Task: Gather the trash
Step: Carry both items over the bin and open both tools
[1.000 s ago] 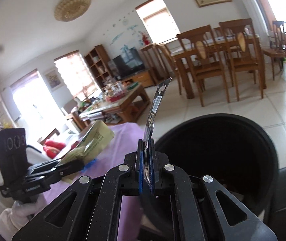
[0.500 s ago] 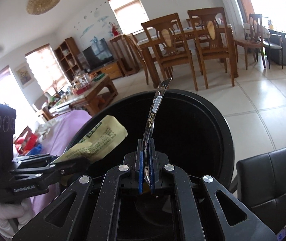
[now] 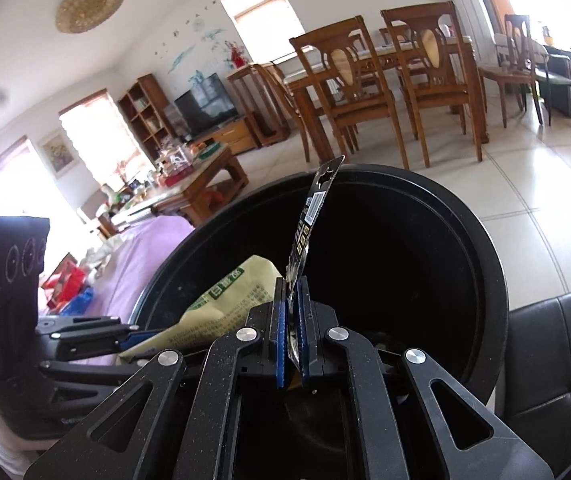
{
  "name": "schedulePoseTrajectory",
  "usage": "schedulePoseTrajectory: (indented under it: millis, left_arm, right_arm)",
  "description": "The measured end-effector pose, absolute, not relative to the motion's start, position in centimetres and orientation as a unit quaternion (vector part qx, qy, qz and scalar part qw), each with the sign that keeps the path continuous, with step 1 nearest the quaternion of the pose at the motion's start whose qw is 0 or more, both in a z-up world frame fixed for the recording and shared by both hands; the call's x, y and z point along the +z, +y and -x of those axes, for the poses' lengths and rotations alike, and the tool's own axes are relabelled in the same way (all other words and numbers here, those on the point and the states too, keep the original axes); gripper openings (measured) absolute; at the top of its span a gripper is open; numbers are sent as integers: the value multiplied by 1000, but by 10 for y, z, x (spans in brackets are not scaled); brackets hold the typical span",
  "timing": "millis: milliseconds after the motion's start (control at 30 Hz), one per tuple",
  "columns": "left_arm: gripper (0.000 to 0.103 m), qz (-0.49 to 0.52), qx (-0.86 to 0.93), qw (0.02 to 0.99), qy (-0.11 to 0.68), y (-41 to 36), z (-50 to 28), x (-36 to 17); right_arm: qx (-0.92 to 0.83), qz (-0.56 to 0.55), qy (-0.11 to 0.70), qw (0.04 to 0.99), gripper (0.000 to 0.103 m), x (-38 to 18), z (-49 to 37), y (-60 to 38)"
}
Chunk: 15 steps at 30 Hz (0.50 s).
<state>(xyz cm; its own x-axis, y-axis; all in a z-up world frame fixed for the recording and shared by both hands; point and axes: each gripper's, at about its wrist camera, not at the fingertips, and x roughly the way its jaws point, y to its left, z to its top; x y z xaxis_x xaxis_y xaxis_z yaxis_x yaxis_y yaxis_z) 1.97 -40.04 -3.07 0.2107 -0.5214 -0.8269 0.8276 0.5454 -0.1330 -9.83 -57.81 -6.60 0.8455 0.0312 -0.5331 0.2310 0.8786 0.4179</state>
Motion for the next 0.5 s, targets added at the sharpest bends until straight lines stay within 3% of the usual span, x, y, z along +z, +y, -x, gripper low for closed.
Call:
schedulePoseTrajectory:
  millis: [233,267,300,333,400,500]
  left_arm:
    - [29,-192,-448,750,446,-410,-19,-31]
    - [29,-195,-447,750,447,-409,-18,-32]
    - [33,-198,-448,749,446,-410,-17,-32]
    - [47,-203,-446,750,444,-410,-17,-32]
    - [63,-214,-440,761,425,-408,-11,-28]
    - [76,-228,-444,771,395,-403,-2,-23]
  right_arm:
    - [-46,-255,277,925,8,-65,99,-583]
    - [-44,-256,276,925,13,-65,99,-582]
    - [-41,-257,274,926,17,-64,99,-582]
    - [-38,-258,271,927,24,-63,100,-582]
    - [-35,-256,268,928,30,-61,102,-581]
    - [-31,-257,263,929,44,-57,105,-581]
